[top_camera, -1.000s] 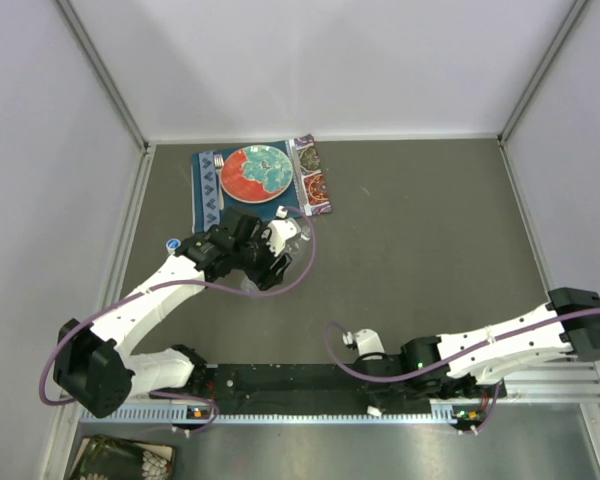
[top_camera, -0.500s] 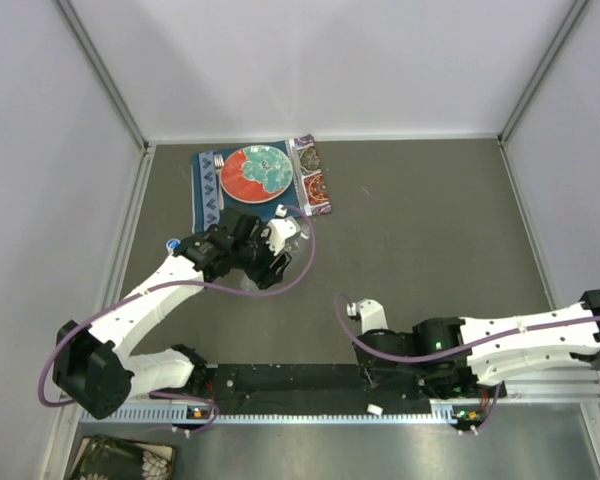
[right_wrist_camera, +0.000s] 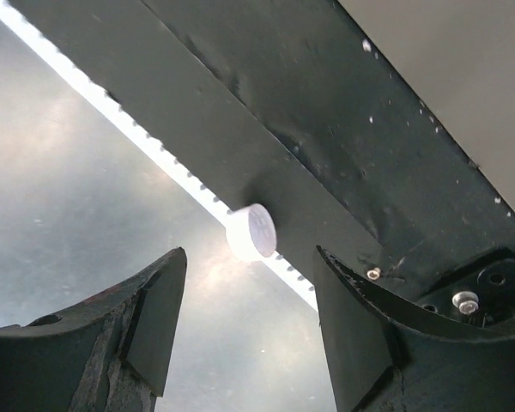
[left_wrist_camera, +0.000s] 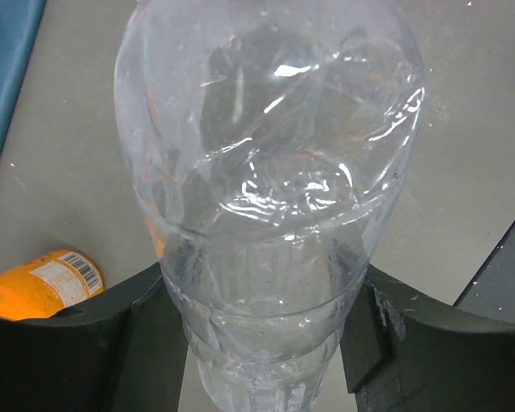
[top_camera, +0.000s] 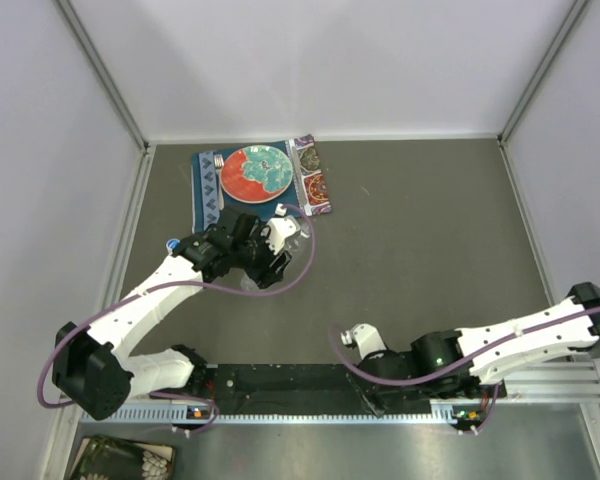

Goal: Screw on the bottle caps
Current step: Pick up the bottle cap from the center of the board.

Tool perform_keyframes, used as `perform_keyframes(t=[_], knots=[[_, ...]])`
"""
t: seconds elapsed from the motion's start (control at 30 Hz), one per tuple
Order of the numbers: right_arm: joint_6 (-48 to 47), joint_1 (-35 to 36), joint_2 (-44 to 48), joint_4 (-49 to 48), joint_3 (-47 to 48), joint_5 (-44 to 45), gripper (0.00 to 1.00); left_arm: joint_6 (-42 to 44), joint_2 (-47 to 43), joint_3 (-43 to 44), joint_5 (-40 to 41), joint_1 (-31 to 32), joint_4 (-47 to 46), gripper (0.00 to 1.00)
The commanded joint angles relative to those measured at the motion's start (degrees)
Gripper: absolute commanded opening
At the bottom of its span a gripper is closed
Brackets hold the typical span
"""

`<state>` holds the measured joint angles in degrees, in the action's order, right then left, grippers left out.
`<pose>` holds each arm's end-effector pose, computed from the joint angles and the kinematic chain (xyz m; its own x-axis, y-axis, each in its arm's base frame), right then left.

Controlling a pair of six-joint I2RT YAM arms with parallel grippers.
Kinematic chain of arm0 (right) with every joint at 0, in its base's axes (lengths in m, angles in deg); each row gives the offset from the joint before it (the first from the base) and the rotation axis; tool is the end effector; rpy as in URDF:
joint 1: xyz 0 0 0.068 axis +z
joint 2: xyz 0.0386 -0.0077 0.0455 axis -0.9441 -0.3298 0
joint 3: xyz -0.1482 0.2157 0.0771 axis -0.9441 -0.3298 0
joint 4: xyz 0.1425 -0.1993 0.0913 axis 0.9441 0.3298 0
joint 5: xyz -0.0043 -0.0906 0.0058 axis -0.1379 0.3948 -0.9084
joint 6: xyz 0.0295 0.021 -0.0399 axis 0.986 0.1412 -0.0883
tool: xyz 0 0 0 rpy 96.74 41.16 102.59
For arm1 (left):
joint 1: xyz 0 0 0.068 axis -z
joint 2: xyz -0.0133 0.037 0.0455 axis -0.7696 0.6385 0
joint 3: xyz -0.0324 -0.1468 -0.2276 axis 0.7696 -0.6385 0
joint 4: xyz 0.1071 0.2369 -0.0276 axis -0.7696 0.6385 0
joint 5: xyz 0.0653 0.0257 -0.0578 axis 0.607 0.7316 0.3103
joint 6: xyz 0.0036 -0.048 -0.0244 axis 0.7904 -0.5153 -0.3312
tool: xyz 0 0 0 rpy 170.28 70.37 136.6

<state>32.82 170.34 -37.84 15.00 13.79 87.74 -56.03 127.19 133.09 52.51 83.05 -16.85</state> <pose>-0.0219 0.1667 0.2190 -0.7465 -0.5535 -0.3694 -0.6582 0.6957 0.2878 0.1983 -0.1398 0.2741 -0.3925 0.6074 -0.6906 0.8434 0.5372 -0.0069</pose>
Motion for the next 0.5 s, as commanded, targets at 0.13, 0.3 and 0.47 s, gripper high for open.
perform_keyframes(t=[0.13,0.3,0.47], knots=[[4.8,3.1,-3.0,5.6,0.3,3.3,0.59,0.1,-1.5,3.0,-1.7,0.1,-0.1,0.34],[3.7,3.9,-2.5,2.1,-1.3,1.4,0.57,0.1,-1.6,3.5,-1.8,0.1,0.0,0.34],[2.2,4.6,-4.3,-2.0,-2.1,-0.4,0.55,0.0,-1.5,3.2,-1.5,0.1,0.0,0.34]])
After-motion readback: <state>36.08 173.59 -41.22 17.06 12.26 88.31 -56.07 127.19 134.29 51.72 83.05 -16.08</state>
